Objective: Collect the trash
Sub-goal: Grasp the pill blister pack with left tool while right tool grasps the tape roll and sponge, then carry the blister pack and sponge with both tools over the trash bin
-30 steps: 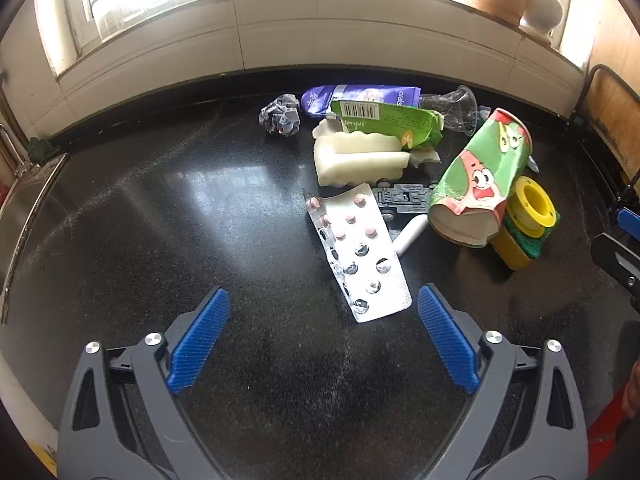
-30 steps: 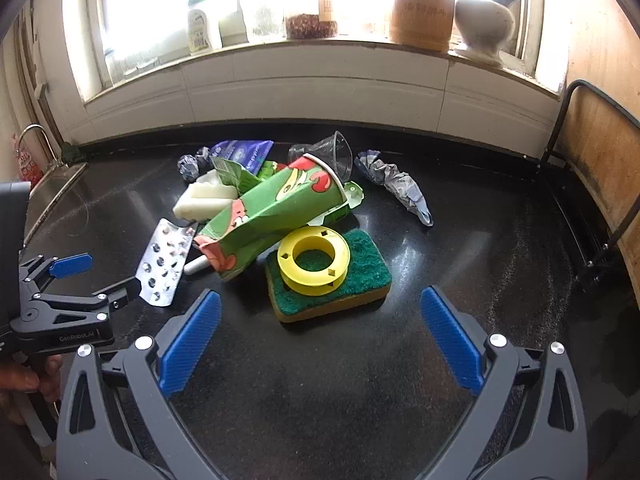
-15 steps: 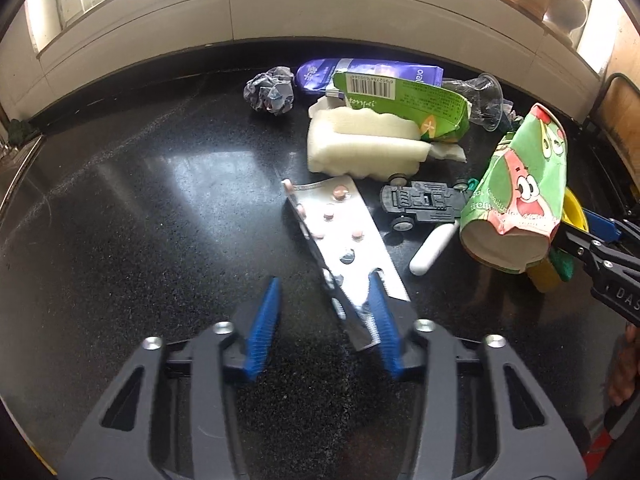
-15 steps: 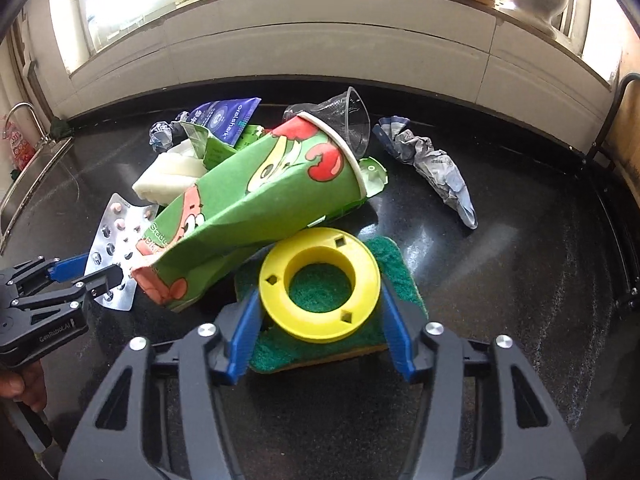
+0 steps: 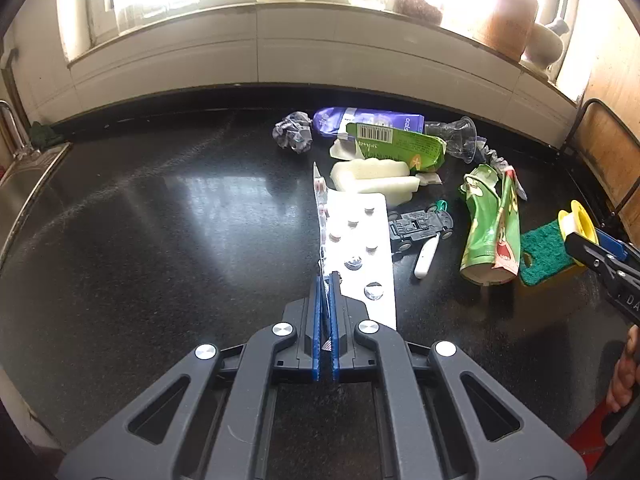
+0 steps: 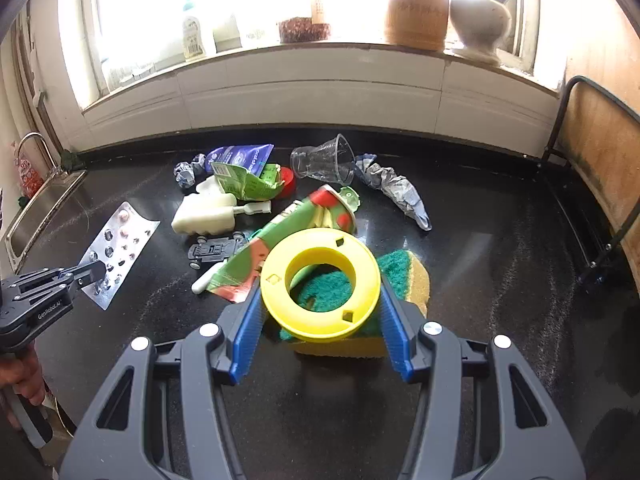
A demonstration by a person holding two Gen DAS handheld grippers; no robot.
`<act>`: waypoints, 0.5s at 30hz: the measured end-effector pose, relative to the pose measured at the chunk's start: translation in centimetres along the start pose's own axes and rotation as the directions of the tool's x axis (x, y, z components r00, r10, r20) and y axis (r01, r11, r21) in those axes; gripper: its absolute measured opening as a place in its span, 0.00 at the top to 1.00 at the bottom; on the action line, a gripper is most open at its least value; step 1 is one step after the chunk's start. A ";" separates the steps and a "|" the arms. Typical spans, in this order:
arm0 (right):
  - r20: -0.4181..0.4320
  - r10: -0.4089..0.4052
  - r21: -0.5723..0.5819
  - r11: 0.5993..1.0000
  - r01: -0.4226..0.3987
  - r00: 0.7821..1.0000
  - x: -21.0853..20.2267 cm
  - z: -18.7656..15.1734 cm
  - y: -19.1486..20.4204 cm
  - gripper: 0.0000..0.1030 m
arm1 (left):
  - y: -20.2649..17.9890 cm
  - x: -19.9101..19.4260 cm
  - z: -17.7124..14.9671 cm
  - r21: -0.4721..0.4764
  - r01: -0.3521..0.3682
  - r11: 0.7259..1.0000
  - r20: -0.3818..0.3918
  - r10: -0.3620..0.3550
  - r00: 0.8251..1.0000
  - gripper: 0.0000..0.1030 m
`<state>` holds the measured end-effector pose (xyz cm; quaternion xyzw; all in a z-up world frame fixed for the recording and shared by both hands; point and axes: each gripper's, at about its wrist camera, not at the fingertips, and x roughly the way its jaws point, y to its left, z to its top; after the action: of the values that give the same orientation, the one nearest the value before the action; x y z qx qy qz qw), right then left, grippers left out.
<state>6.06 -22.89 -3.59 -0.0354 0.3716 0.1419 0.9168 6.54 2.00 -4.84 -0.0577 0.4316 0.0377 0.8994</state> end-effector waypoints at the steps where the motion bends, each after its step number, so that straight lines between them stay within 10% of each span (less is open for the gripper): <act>1: 0.009 0.007 0.003 1.000 -0.007 1.000 -0.9 -0.3 0.0 0.48 | 0.3 -0.8 -0.1 -0.002 0.002 1.000 0.013 -0.001 1.000 0.97; 15: 0.044 0.078 -0.089 0.993 -0.074 0.996 -4.5 -2.8 7.4 0.48 | 6.0 -8.1 -5.9 -0.061 -0.053 0.997 0.075 0.058 0.996 0.97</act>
<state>-1.04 -17.31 -2.24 -0.0580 0.3443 0.1939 0.9168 -3.75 6.98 -2.65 -0.0707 0.3970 0.0777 0.9118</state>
